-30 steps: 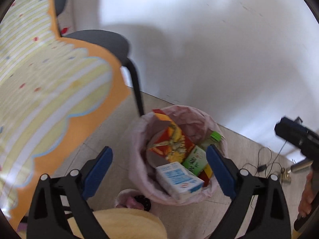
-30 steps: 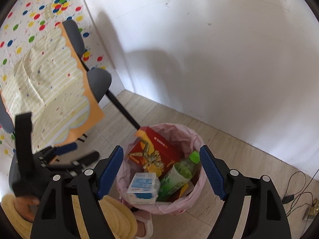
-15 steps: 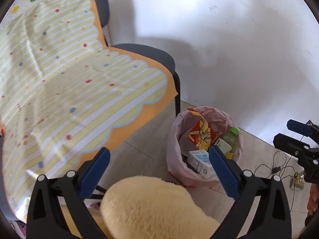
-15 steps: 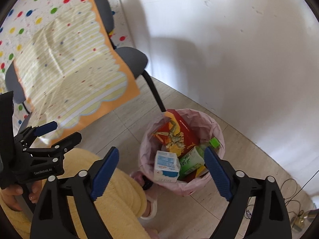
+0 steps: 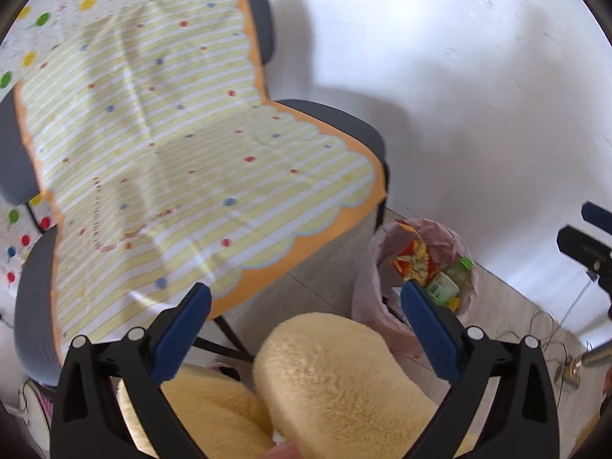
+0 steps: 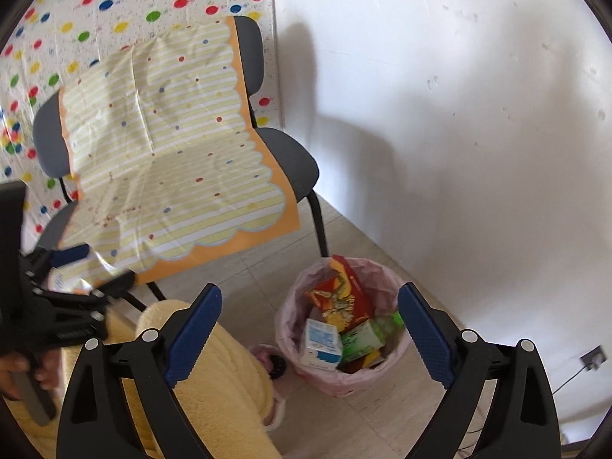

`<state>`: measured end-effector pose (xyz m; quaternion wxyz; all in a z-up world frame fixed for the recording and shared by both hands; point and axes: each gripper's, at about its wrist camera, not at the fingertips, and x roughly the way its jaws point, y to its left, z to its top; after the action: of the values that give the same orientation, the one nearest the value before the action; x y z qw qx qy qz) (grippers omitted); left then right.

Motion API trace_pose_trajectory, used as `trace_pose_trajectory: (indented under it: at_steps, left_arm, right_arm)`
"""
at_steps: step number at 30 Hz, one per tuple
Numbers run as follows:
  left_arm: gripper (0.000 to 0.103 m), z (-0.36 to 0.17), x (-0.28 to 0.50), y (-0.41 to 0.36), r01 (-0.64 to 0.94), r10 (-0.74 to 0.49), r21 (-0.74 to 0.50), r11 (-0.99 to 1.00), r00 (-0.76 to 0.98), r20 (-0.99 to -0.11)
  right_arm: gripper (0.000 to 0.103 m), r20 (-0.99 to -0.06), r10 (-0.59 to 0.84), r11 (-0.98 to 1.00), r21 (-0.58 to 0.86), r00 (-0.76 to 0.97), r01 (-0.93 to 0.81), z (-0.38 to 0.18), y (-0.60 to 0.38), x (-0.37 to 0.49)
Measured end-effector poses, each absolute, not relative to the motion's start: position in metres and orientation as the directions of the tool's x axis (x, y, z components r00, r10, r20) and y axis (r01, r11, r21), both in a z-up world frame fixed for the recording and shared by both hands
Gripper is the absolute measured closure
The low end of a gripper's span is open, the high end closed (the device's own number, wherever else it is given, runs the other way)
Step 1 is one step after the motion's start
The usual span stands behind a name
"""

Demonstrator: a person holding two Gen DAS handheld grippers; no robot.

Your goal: Collect trash

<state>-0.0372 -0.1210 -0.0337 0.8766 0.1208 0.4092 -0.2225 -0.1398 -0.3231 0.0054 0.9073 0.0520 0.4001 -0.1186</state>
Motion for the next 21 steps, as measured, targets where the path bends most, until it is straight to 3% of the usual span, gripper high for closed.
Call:
trace_pose_trajectory:
  at_steps: [21]
  left_arm:
    - [0.007,-0.023,-0.03,-0.091,0.405,-0.226,0.061,0.912,0.622,-0.75]
  right_arm:
    - [0.011,-0.722,-0.178,0.973,-0.028,0.668,0.229,0.011,-0.306,-0.133]
